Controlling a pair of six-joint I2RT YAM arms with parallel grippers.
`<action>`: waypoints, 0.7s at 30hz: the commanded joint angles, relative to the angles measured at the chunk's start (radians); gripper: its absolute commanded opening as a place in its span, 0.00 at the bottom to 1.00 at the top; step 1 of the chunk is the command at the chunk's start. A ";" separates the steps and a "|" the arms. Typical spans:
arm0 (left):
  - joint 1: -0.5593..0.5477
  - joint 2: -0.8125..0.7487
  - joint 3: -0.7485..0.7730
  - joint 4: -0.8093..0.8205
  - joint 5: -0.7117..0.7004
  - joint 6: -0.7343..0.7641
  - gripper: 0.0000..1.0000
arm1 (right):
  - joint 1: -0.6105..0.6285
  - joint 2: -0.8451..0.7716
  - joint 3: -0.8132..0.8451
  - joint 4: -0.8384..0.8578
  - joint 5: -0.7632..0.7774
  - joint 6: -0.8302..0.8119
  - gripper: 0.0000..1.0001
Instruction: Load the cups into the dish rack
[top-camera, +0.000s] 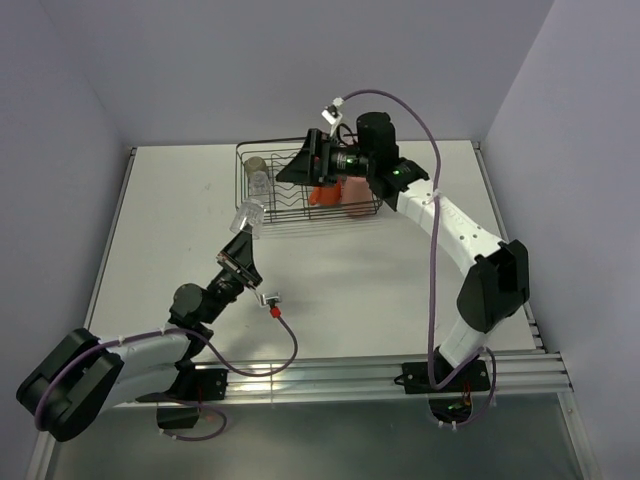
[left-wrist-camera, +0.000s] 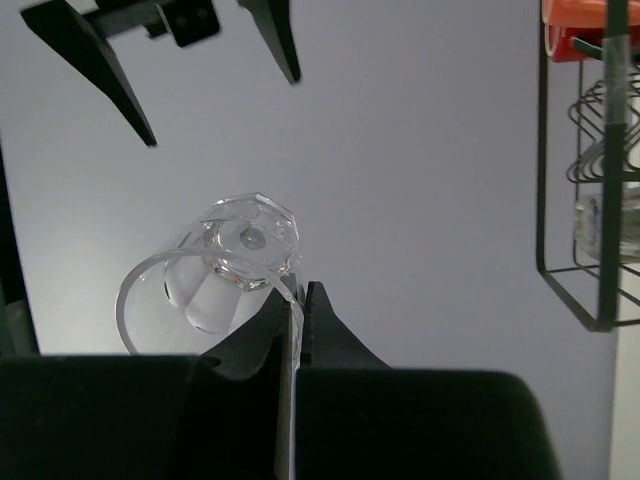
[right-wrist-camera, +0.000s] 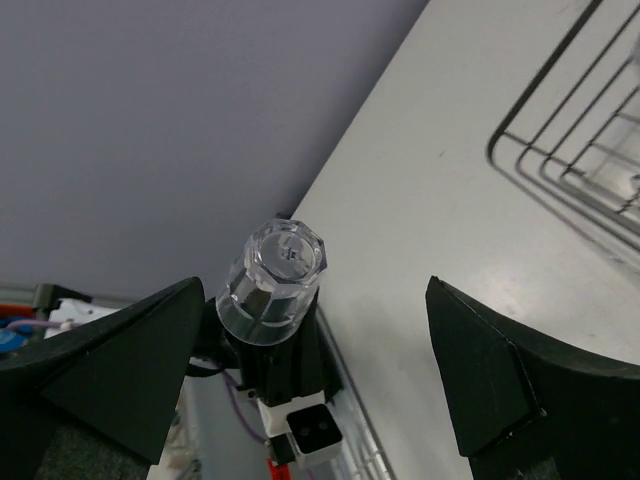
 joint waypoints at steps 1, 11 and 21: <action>-0.025 -0.006 0.041 0.387 -0.006 0.056 0.00 | 0.045 0.008 -0.008 0.114 -0.087 0.097 1.00; -0.043 -0.013 0.045 0.388 -0.005 0.075 0.00 | 0.106 0.046 -0.056 0.279 -0.213 0.224 1.00; -0.048 -0.023 0.033 0.390 0.011 0.073 0.00 | 0.129 0.080 -0.071 0.206 -0.186 0.221 1.00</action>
